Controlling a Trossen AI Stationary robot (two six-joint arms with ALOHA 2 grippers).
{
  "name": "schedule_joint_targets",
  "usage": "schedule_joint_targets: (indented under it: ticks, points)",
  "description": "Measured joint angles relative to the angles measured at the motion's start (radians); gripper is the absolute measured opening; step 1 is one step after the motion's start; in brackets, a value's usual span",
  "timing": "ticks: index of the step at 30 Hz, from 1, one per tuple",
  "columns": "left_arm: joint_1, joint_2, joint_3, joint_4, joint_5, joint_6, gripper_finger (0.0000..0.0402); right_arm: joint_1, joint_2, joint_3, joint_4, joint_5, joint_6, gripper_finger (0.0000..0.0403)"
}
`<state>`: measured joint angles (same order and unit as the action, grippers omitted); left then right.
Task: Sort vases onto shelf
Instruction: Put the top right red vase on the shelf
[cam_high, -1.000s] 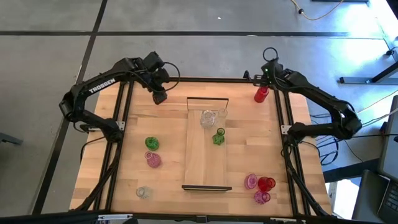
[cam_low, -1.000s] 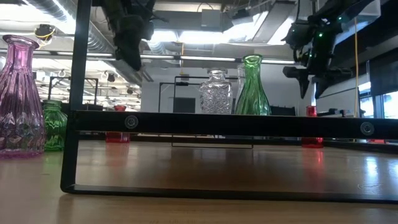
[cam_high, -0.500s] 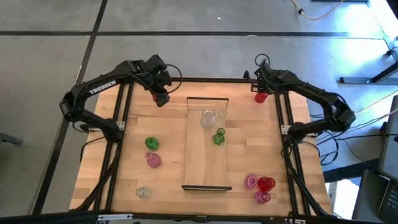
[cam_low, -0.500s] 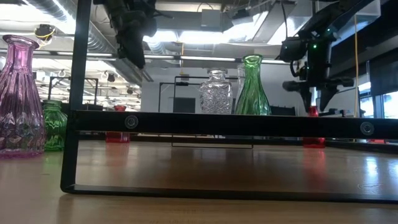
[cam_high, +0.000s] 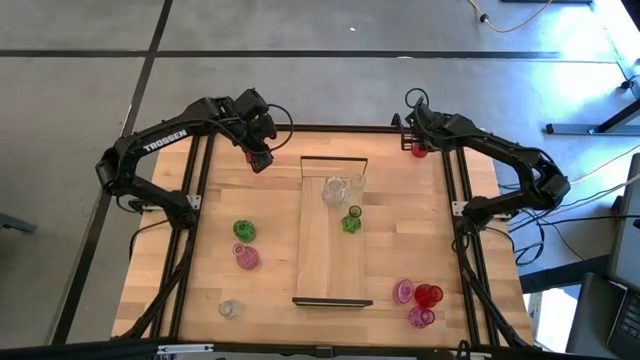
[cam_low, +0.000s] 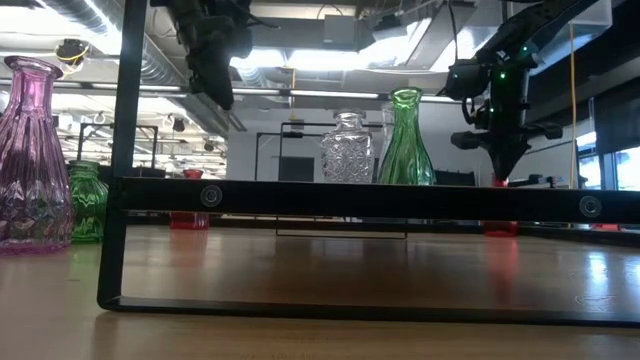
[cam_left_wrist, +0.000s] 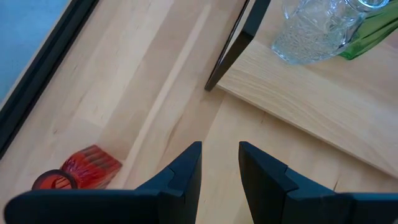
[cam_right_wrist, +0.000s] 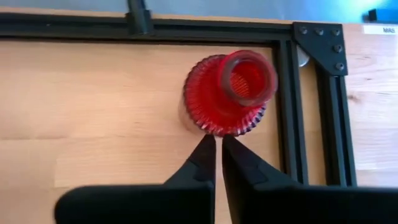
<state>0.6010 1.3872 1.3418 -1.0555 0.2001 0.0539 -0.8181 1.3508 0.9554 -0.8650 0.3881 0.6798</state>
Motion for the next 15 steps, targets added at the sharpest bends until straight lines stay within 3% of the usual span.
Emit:
schedule_joint_targets:
  ticks: [10,15]
  points:
    - [-0.019,0.0,0.0,0.0,-0.001,-0.027,0.0101,0.028,0.0,0.0,-0.03,0.015,0.097,0.0006]
    - [-0.047,0.0,0.0,0.0,-0.001,-0.044,0.0101,0.026,-0.001,0.0,-0.021,0.011,0.099,0.005]
